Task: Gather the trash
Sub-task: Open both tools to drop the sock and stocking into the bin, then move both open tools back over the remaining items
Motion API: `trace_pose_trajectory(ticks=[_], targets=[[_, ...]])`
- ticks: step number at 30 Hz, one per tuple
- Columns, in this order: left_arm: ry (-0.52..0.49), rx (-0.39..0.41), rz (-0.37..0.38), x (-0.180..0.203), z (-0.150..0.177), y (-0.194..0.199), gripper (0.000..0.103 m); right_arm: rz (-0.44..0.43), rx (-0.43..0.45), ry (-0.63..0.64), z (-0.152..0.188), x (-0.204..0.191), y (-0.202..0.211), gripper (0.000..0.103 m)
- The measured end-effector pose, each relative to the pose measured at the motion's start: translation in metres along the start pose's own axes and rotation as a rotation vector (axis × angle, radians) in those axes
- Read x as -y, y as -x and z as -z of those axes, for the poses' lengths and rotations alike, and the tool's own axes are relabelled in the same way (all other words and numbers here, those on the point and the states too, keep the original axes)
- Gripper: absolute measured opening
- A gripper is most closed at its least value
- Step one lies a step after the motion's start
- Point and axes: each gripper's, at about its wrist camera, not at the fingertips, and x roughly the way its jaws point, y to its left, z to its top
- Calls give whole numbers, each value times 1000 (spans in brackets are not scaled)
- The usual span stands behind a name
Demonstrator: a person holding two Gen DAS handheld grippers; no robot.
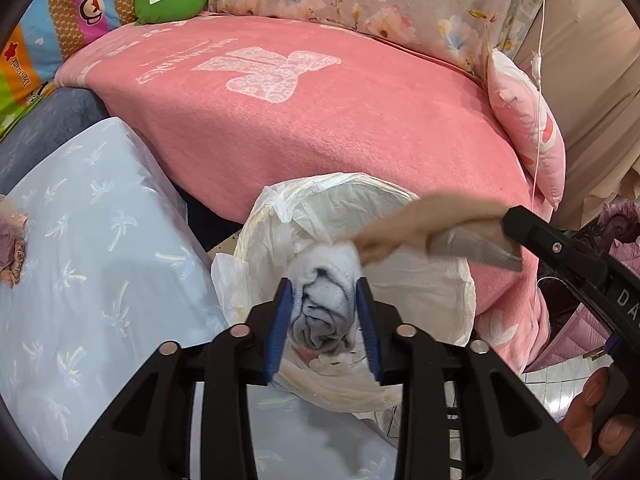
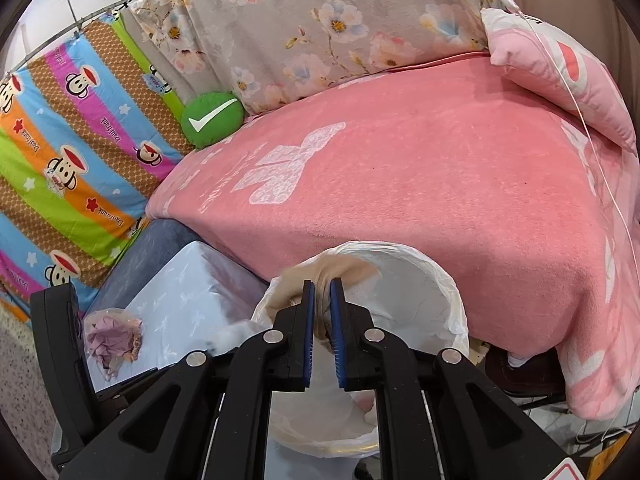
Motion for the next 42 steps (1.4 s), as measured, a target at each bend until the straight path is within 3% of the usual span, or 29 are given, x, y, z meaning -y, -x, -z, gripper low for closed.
trace_pose_trajectory(ticks=[3, 7, 25, 42], targets=[[9, 26, -6, 0, -1, 4, 53, -5, 4, -1, -2, 0, 1, 13], [11, 39, -9, -1, -2, 7, 60, -10, 4, 7, -2, -3, 2, 14], [67, 65, -34, -33, 4, 26, 61, -41, -36, 86, 10, -41, -5, 20], [210, 101, -100, -108, 22, 56, 61, -124, -118, 210, 37, -117, -30, 21]])
